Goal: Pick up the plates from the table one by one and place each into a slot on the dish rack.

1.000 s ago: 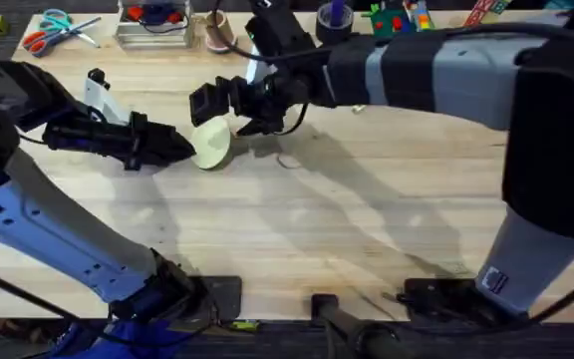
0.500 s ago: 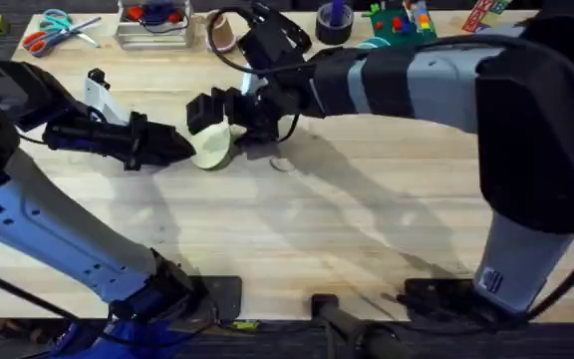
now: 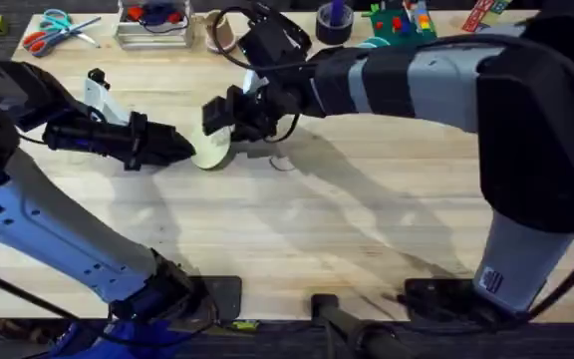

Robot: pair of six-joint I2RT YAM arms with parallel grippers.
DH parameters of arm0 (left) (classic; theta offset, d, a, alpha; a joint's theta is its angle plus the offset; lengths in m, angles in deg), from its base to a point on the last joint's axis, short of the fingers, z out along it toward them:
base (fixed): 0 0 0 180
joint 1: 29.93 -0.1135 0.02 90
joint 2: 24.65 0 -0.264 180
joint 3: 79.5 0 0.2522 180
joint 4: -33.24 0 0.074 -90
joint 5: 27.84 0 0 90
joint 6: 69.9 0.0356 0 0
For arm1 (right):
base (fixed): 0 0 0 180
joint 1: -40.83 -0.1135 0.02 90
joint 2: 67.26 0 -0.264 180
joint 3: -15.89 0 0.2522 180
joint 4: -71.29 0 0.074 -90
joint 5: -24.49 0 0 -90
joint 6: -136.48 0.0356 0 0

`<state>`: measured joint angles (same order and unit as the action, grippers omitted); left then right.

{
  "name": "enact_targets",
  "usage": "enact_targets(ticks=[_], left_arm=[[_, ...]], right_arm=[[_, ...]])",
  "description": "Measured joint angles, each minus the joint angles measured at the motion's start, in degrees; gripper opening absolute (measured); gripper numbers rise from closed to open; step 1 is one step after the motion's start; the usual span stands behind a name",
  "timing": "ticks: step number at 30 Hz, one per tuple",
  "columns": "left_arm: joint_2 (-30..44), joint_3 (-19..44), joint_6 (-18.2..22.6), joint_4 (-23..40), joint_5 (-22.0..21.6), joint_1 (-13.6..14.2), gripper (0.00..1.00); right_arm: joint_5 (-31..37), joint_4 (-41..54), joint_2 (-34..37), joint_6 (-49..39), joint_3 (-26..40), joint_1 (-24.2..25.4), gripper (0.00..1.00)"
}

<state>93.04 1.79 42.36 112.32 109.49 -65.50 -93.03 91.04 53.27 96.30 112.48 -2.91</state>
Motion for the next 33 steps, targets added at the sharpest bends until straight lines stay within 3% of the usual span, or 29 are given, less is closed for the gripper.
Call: enact_targets(ticks=[2, 4, 26, 33], left_arm=[[0.0, 0.0, 0.0, 0.0, 0.02, 0.0, 0.039], [0.0, 0.0, -0.04, 0.0, 0.02, 0.0, 0.039], [-0.03, 0.41, -0.15, 1.11, -0.17, 0.01, 0.039], [-7.03, 3.35, -0.17, 6.44, -4.65, 0.2, 0.039]], right_arm=[[0.38, 0.18, 0.0, 0.44, 0.0, 0.0, 0.108], [0.54, 0.26, 0.0, 1.7, 0.0, 0.11, 0.038], [-1.1, 0.46, 0.0, 3.8, 0.0, 0.24, 0.028], [-5.62, 0.22, 0.0, -2.4, 0.0, 0.26, 0.028]])
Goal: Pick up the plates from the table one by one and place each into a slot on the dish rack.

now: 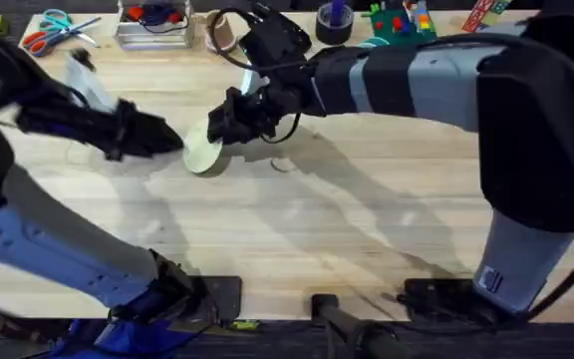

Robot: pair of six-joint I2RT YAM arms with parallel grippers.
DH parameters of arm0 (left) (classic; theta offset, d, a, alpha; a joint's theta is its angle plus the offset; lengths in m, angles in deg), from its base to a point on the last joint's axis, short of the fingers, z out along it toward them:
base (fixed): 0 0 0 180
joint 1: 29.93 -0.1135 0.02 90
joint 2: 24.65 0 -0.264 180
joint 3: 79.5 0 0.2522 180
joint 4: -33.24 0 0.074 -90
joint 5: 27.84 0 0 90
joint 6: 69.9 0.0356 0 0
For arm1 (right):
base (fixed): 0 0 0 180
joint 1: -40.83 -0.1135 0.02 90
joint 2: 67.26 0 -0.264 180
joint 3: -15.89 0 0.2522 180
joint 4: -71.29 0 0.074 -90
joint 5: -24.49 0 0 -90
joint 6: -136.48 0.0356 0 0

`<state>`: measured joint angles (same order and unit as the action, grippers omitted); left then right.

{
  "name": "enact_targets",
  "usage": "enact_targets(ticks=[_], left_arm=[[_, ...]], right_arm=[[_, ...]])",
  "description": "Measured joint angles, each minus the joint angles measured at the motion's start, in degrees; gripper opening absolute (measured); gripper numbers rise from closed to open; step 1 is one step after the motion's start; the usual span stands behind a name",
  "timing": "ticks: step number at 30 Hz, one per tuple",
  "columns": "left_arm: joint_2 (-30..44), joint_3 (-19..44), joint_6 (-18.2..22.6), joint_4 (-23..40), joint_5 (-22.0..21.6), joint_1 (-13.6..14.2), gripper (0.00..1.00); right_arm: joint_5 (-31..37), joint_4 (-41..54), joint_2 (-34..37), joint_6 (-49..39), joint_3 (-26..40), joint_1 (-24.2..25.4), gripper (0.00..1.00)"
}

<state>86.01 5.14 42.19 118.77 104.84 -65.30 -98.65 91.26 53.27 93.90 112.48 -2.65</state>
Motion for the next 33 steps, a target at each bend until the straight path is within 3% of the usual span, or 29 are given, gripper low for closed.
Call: enact_targets(ticks=[6, 11, 16, 21, 26, 33], left_arm=[[-11.97, 9.2, -0.29, 5.62, -1.49, 1.2, 0.039], [-19.75, 15.62, -0.55, 12.26, -4.66, 4.1, 0.038], [-26.58, 19.29, -0.7, 17.17, -8.89, 6.81, 0.038], [-34.65, 19.99, -1.09, 19.29, -11.02, 7.23, 0.038], [-42.1, 20.02, -1.62, 20.18, -11.51, 7.23, 0.038], [-48.78, 20.04, -2.19, 20.64, -11.92, 7.23, 0.096]], right_arm=[[-1.23, 0.13, -0.03, -7.37, 0.0, 0.0, 0.028], [-1.27, 1.87, -1.96, -12.17, 0.0, 0.87, 0.027], [-1.45, 7.34, -8.49, -17.99, 0.03, 3.94, 0.028], [-0.08, 16.03, -14.38, -25.51, 0.26, 7.61, 0.028], [6.48, 25.07, -19.64, -33.76, 0.26, 9.71, 0.028], [20.94, 32.48, -28.91, -44.69, 0.26, 11.06, 0.028]])
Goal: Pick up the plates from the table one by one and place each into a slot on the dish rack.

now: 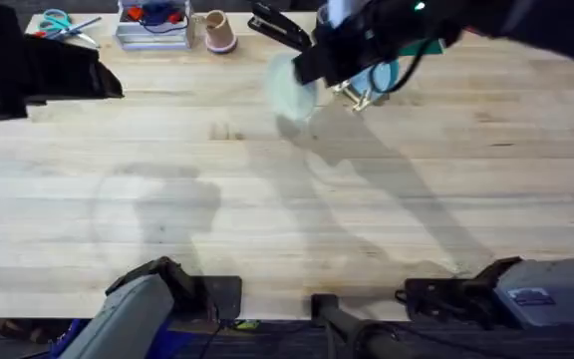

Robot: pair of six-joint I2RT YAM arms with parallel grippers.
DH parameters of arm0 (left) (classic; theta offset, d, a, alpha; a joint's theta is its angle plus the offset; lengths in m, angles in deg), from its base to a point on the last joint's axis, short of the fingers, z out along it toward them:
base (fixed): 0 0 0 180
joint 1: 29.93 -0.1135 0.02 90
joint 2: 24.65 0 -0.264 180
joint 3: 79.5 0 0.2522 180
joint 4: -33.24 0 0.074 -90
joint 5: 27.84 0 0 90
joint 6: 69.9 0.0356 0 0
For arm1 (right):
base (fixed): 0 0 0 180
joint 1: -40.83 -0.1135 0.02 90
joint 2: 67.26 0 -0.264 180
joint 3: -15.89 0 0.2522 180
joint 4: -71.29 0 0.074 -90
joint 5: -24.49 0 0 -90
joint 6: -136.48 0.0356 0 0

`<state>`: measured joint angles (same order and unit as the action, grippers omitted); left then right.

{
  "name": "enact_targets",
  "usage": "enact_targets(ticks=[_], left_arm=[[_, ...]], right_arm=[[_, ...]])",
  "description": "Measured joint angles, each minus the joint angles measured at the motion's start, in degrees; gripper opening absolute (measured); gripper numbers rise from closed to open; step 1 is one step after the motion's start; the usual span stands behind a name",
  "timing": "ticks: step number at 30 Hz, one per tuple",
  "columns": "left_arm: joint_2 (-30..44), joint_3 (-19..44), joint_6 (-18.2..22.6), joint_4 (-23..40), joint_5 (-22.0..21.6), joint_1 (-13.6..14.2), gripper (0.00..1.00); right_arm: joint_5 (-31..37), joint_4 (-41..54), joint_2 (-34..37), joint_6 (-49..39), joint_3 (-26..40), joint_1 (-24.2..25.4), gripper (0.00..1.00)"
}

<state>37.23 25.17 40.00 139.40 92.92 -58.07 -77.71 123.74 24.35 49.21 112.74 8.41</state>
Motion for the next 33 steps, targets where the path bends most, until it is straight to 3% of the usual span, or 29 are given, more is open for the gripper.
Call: enact_targets(ticks=[5, 7, 8, 12, 13, 23, 33], left_arm=[[-2.48, 0.0, -0.21, 0.0, -0.21, 0.0, 0.109], [-3.29, 0.0, -0.18, 0.0, -0.27, 0.0, 0.168], [-3.64, 0.0, -0.16, 0.0, -0.32, 0.0, 0.258], [-4.64, 0.0, -0.39, 0.04, -0.39, 0.0, 0.886], [-4.82, 0.0, -0.59, 0.09, -0.37, 0.0, 0.965], [-4.93, 0.0, -0.61, 0.2, -0.39, 0.0, 0.995], [-4.95, 0.0, -0.63, 4.42, -0.39, 0.0, 0.995]], right_arm=[[10.69, 2.02, -6.84, -5.95, 0.0, 0.51, 0.028], [14.66, 3.17, -9.53, -8.52, 0.0, 0.63, 0.028], [16.42, 3.81, -10.74, -9.64, 0.0, 0.63, 0.028], [22.61, 7.2, -15.14, -13.33, 0.0, 0.63, 0.028], [23.64, 7.95, -15.98, -13.79, 0.0, 0.63, 0.028], [27.45, 10.47, -21.9, -16.05, 0.0, 1.18, 0.028], [24.16, 10.7, -22.14, -20.35, 0.02, 7.86, 0.028]])
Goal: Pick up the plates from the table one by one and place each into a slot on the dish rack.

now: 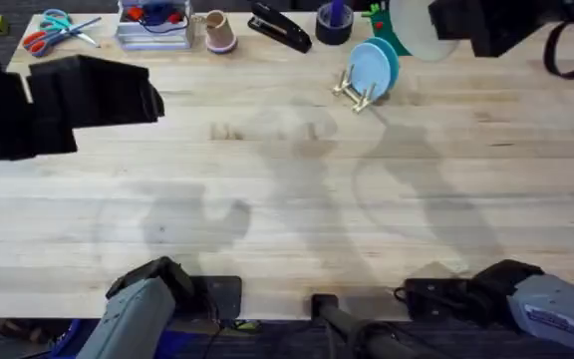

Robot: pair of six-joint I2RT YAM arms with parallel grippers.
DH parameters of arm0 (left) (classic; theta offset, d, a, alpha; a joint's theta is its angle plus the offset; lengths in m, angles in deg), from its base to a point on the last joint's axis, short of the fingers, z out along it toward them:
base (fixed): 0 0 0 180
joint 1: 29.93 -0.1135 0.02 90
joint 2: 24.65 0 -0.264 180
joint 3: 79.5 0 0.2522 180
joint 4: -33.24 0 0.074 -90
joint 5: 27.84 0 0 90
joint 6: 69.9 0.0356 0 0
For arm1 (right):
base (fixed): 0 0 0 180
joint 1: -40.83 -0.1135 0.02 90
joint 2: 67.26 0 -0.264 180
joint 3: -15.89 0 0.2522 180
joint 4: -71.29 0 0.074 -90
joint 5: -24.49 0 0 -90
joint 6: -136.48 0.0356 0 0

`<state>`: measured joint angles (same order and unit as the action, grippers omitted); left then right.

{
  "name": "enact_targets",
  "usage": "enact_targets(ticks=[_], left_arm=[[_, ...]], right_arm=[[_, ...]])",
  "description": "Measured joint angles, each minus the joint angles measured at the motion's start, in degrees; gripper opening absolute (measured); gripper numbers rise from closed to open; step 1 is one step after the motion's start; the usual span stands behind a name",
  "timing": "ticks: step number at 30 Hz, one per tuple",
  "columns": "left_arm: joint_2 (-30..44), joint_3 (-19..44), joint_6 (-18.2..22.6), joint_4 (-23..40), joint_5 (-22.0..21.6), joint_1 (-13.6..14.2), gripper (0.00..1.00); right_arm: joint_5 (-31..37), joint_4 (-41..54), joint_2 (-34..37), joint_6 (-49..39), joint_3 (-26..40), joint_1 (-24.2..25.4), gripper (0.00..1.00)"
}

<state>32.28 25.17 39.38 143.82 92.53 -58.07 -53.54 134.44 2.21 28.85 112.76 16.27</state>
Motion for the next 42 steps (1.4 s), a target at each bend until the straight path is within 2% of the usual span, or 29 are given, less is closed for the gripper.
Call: enact_targets(ticks=[7, 12, 21, 42], left_arm=[[0.01, 0.04, 0.02, 0.02, 0.01, 0.0, 0.995], [0.02, 0.04, 0.02, 0.02, 0.02, 0.0, 0.995], [0.01, 0.04, 0.02, 0.02, 0.0, 0.0, 0.995], [0.0, 0.04, 0.02, 0.02, 0.02, 0.0, 0.995]], right_arm=[[-8.14, -0.02, 0.02, -3.23, 0.01, 7.02, 0.028], [-12.42, -0.09, 0.48, -3.96, 0.01, 9.32, 0.028], [-14.6, -0.36, 2.27, -5.18, 0.01, 9.47, 0.028], [-14.67, -1.16, 4.22, -5.19, 0.01, 9.47, 0.027]])
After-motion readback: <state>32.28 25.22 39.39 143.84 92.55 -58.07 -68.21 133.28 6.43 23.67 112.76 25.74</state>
